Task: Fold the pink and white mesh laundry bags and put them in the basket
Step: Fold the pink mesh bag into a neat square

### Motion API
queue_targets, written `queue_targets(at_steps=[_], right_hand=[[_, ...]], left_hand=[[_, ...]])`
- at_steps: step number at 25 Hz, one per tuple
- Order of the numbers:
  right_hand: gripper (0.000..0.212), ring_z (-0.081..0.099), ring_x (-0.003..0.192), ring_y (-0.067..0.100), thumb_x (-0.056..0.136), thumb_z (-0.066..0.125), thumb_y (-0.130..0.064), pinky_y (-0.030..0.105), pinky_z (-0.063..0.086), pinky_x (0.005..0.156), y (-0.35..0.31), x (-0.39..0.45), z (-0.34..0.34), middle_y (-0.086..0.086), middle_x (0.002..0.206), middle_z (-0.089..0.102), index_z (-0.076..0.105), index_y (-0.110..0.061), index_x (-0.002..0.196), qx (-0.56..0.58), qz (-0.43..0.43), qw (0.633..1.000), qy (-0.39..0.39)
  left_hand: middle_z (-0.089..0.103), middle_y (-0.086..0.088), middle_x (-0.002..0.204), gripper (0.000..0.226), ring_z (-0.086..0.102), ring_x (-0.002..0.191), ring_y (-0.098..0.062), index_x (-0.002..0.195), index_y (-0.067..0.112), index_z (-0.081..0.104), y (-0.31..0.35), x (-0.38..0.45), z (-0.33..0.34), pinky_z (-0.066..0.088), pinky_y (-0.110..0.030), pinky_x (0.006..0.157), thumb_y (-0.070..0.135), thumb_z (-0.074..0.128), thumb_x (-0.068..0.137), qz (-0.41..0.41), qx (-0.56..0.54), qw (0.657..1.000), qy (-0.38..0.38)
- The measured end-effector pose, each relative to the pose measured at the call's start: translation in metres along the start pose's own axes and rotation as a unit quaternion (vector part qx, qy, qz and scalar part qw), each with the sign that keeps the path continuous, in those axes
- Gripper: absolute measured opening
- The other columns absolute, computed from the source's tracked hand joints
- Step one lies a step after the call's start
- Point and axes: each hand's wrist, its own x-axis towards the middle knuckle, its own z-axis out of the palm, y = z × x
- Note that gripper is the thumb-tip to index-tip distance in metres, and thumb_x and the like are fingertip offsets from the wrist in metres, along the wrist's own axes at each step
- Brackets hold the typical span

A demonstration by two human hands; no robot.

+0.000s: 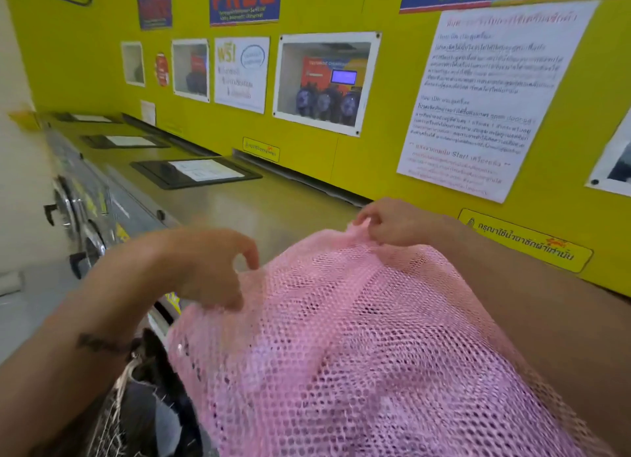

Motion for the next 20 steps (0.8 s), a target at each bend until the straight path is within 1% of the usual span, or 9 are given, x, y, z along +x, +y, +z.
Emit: queue_targets(at_steps=[1, 3, 6, 8, 11, 12, 15, 18, 20], right_hand=[[0.047, 0.056, 0.114, 0.021, 0.089, 0.054, -0.006, 0.029, 0.043, 0.086, -0.002, -0.005, 0.000, 0.003, 0.133, 0.060, 0.057, -0.020, 0.134, 0.017, 0.003, 1.000, -0.003], [0.050, 0.054, 0.117, 0.022, 0.090, 0.054, -0.007, 0.030, 0.042, 0.084, -0.001, -0.014, -0.006, 0.003, 0.136, 0.057, 0.052, -0.024, 0.137, 0.047, 0.020, 0.999, 0.011], [0.043, 0.051, 0.119, 0.021, 0.093, 0.058, -0.024, 0.032, 0.040, 0.090, 0.008, -0.036, -0.021, 0.001, 0.136, 0.054, 0.053, -0.026, 0.136, -0.008, 0.036, 0.999, -0.029], [0.044, 0.048, 0.125, 0.023, 0.094, 0.056, -0.037, 0.036, 0.040, 0.100, 0.019, -0.055, -0.025, 0.001, 0.143, 0.049, 0.051, -0.026, 0.137, -0.045, 0.073, 0.995, -0.049], [0.051, 0.041, 0.137, 0.023, 0.098, 0.044, -0.045, 0.042, 0.032, 0.113, 0.042, -0.095, -0.019, 0.002, 0.153, 0.042, 0.049, -0.017, 0.141, -0.045, 0.099, 0.981, -0.160], [0.052, 0.038, 0.139, 0.021, 0.099, 0.043, -0.046, 0.040, 0.029, 0.115, 0.051, -0.108, -0.018, 0.000, 0.155, 0.040, 0.048, -0.018, 0.143, -0.011, 0.100, 0.981, -0.166], [0.049, 0.040, 0.138, 0.018, 0.099, 0.046, -0.043, 0.032, 0.030, 0.111, 0.079, -0.148, -0.036, -0.002, 0.151, 0.043, 0.047, -0.021, 0.143, 0.018, 0.110, 0.991, -0.077], [0.041, 0.050, 0.126, 0.021, 0.097, 0.051, -0.037, 0.032, 0.040, 0.102, 0.119, -0.194, -0.069, -0.002, 0.135, 0.055, 0.054, -0.024, 0.136, -0.032, 0.120, 0.991, -0.056], [0.040, 0.053, 0.120, 0.022, 0.095, 0.055, -0.034, 0.030, 0.041, 0.094, 0.150, -0.230, -0.090, 0.000, 0.130, 0.058, 0.056, -0.024, 0.134, -0.057, 0.135, 0.987, -0.062]], left_hand=[[0.067, 0.004, 0.113, 0.050, 0.066, 0.097, -0.012, 0.128, 0.038, 0.051, 0.000, -0.005, 0.002, 0.052, -0.026, 0.086, 0.037, 0.070, 0.081, -0.017, 0.037, 0.999, -0.014], [0.053, 0.002, 0.134, 0.053, 0.058, 0.114, -0.018, 0.134, 0.038, 0.046, 0.006, -0.006, 0.009, 0.043, -0.028, 0.096, 0.048, 0.064, 0.084, 0.008, 0.043, 0.999, 0.027], [0.040, 0.005, 0.147, 0.052, 0.048, 0.126, -0.018, 0.138, 0.036, 0.045, 0.036, 0.015, 0.034, 0.035, -0.031, 0.104, 0.053, 0.054, 0.091, 0.142, -0.099, 0.977, 0.125], [0.032, 0.005, 0.156, 0.057, 0.040, 0.135, -0.018, 0.145, 0.035, 0.038, 0.059, 0.034, 0.058, 0.030, -0.040, 0.114, 0.060, 0.041, 0.094, 0.185, -0.153, 0.963, 0.121], [0.021, 0.006, 0.163, 0.067, 0.020, 0.148, -0.016, 0.152, 0.038, 0.026, 0.067, 0.061, 0.085, 0.011, -0.054, 0.120, 0.068, 0.021, 0.093, 0.164, -0.040, 0.983, 0.073], [0.023, 0.007, 0.162, 0.066, 0.021, 0.148, -0.015, 0.151, 0.037, 0.029, 0.064, 0.066, 0.084, 0.011, -0.052, 0.121, 0.068, 0.024, 0.092, 0.154, -0.033, 0.985, 0.067], [0.046, 0.002, 0.151, 0.051, 0.045, 0.134, -0.019, 0.136, 0.029, 0.055, 0.065, 0.066, 0.070, 0.031, -0.034, 0.113, 0.051, 0.048, 0.090, 0.144, -0.071, 0.979, 0.123], [0.059, 0.001, 0.137, 0.032, 0.056, 0.121, -0.021, 0.121, 0.028, 0.064, 0.117, 0.037, 0.062, 0.043, -0.037, 0.104, 0.032, 0.057, 0.090, 0.177, -0.104, 0.953, 0.223], [0.066, 0.005, 0.120, 0.026, 0.063, 0.106, -0.014, 0.117, 0.029, 0.066, 0.179, 0.001, 0.065, 0.050, -0.036, 0.096, 0.025, 0.060, 0.092, 0.238, -0.176, 0.929, 0.221]])
